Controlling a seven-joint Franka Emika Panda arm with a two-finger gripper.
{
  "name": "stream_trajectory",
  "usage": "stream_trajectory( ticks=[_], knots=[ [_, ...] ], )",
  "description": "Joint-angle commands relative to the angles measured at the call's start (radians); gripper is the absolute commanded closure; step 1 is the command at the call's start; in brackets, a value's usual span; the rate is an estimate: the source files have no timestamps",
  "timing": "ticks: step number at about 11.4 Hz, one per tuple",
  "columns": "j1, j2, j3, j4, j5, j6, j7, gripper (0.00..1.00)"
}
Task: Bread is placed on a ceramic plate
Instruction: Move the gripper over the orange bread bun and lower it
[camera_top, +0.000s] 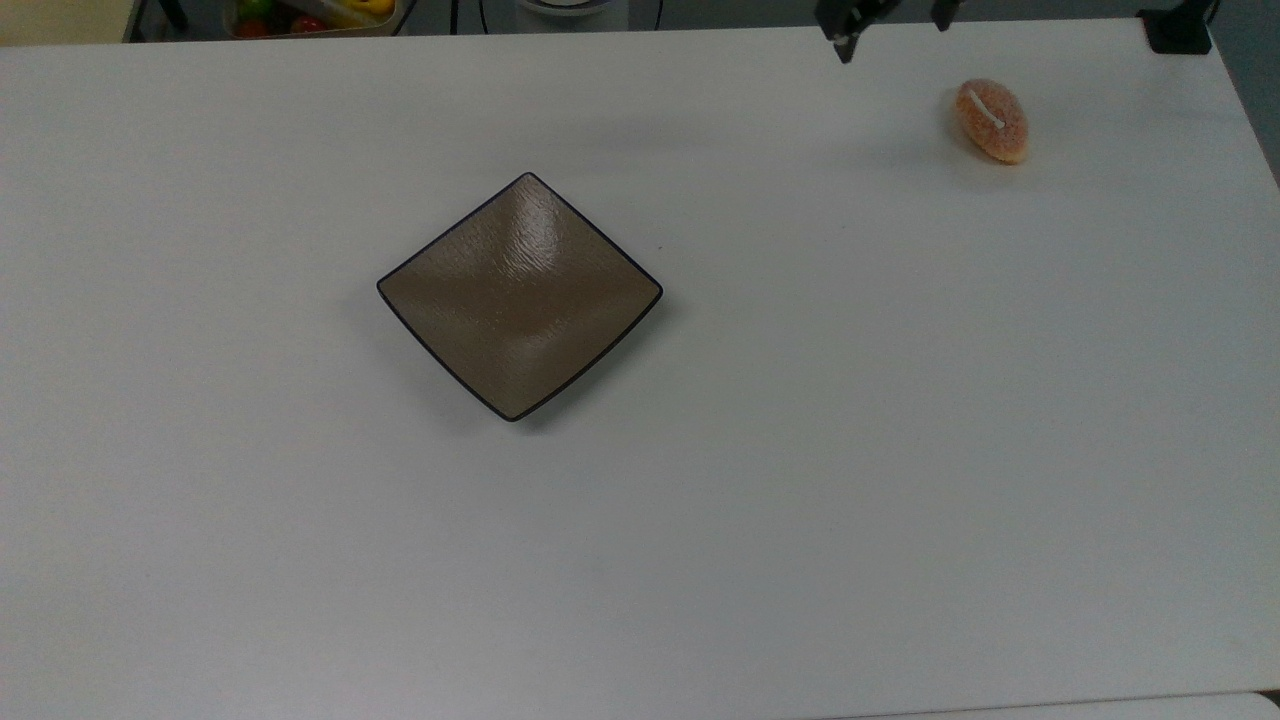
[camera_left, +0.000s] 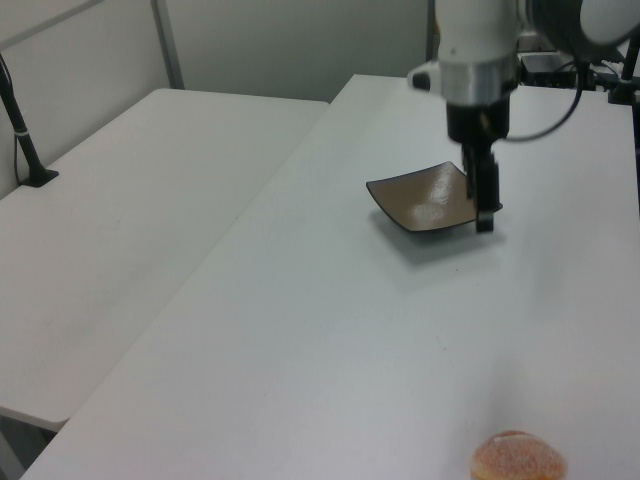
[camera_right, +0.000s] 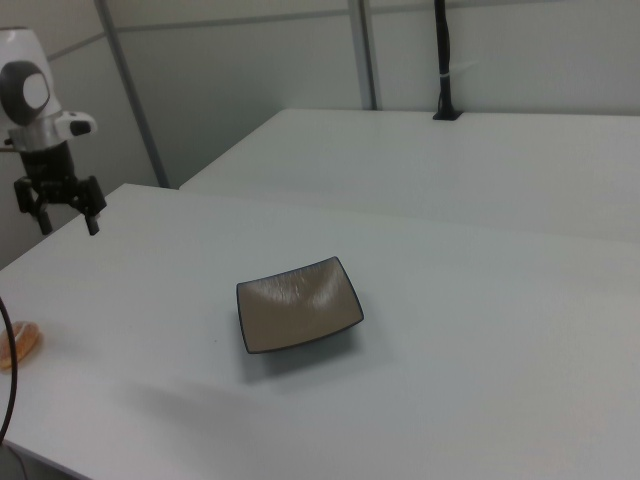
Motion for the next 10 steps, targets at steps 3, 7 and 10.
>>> stream_trajectory(
  ticks=[3,7,10],
  knots=[
    [0.152,0.067,0.014,-0.003,0.007,0.134,0.068,0.0],
    [0.229,0.115,0.034,-0.081,0.004,0.244,0.068,0.0],
    [0.293,0.183,0.034,-0.103,-0.019,0.328,0.096,0.0]
  ],
)
